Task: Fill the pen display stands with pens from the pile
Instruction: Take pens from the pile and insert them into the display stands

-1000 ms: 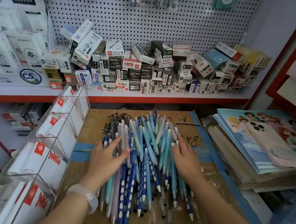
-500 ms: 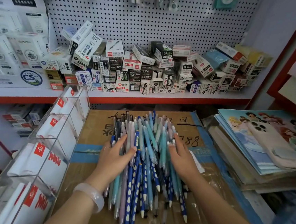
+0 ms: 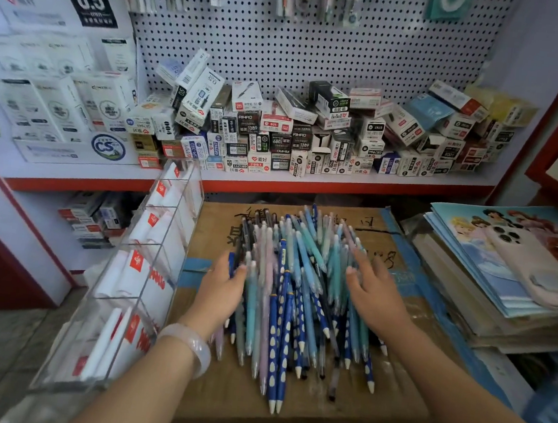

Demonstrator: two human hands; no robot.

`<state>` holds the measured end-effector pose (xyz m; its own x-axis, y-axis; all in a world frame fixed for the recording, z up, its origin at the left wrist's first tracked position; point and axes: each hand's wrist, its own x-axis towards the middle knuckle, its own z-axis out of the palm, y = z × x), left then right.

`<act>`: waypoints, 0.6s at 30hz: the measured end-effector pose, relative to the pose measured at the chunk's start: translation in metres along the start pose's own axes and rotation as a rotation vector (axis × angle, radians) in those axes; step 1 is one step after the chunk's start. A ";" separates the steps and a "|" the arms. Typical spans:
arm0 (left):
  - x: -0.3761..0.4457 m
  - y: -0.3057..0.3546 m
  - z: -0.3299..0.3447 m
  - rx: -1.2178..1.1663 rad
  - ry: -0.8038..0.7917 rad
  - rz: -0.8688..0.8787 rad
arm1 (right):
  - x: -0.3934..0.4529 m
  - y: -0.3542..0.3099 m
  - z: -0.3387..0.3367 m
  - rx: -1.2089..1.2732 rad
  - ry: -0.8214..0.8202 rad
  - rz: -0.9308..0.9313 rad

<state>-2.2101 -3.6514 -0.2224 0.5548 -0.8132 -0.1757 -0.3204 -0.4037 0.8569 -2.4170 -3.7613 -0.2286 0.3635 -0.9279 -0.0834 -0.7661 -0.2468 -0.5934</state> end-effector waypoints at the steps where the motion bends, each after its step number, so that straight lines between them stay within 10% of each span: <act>1: -0.005 0.001 -0.002 -0.004 0.036 -0.014 | -0.005 -0.006 0.000 -0.035 0.020 0.000; 5: -0.022 -0.001 -0.010 0.151 0.241 -0.119 | -0.025 -0.033 -0.004 0.114 0.090 -0.009; 18: -0.012 0.002 0.006 0.429 -0.004 -0.260 | -0.060 -0.038 -0.019 0.322 0.191 0.052</act>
<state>-2.2224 -3.6454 -0.2214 0.6556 -0.6638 -0.3598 -0.4590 -0.7288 0.5081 -2.4198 -3.7020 -0.1864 0.1996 -0.9798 0.0132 -0.5642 -0.1259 -0.8160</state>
